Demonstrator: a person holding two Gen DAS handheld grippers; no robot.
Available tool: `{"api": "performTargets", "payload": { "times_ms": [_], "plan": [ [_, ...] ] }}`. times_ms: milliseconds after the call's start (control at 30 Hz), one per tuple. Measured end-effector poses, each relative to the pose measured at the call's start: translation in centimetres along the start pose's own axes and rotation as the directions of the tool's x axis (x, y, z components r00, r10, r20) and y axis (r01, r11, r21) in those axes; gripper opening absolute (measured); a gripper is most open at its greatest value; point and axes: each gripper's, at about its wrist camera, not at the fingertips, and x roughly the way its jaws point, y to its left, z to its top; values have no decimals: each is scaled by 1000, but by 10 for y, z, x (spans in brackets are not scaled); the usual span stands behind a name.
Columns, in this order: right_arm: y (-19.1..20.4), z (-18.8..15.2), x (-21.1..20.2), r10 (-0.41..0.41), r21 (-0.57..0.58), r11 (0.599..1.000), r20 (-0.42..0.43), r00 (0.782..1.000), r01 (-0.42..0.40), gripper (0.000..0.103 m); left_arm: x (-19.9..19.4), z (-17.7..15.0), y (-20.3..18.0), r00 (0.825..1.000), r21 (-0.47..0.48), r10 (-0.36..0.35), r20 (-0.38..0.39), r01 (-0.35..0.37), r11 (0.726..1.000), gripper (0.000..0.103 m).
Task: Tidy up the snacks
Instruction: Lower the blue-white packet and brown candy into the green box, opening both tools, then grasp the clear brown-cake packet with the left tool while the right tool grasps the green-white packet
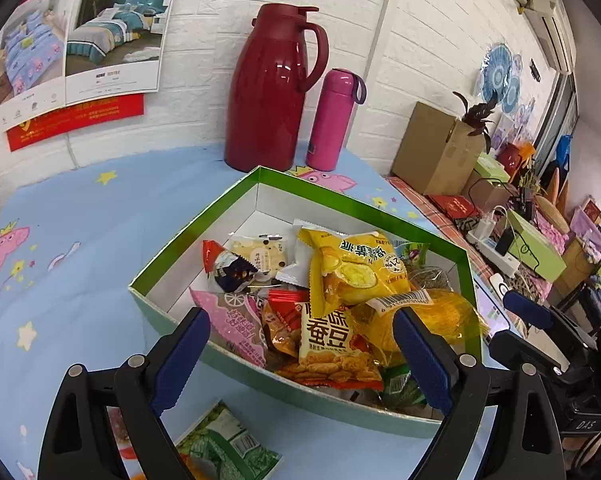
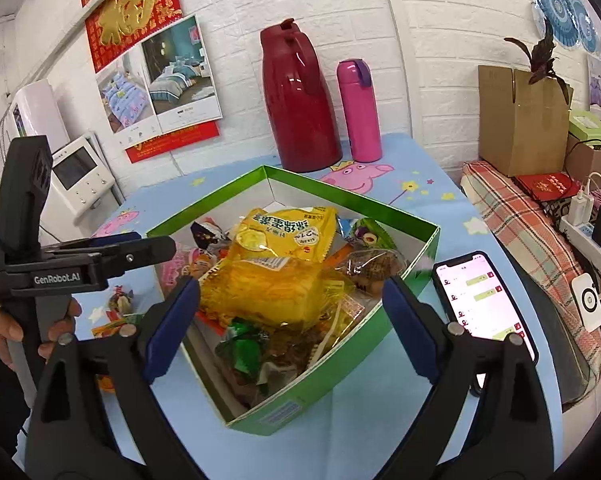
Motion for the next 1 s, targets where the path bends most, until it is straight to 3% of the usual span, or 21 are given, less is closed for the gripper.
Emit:
{"api": "performTargets", "payload": {
  "times_ms": [100, 233, 567, 833, 1000],
  "plan": [
    [13, 1, -18, 24, -13, 1000, 33, 999, -23, 100, -20, -5, -3, 999, -2, 8, 31, -8, 1000, 94],
    [34, 0, -39, 51, -42, 998, 63, 997, -48, 100, -48, -15, -5, 998, 2, 13, 63, -13, 1000, 94],
    [79, -28, -59, 126, -103, 987, 47, 991, -120, 102, -107, -52, 10, 992, -15, 69, 109, -68, 998, 94],
    [93, -69, -43, 184, -59, 981, -17, 983, -185, 102, -123, -92, 77, 989, -132, 139, 48, -132, 983, 94],
    [96, -86, -22, 207, 19, 978, -82, 975, -206, 102, -101, -108, 92, 996, -161, 86, -30, -89, 983, 94]
  ]
}}
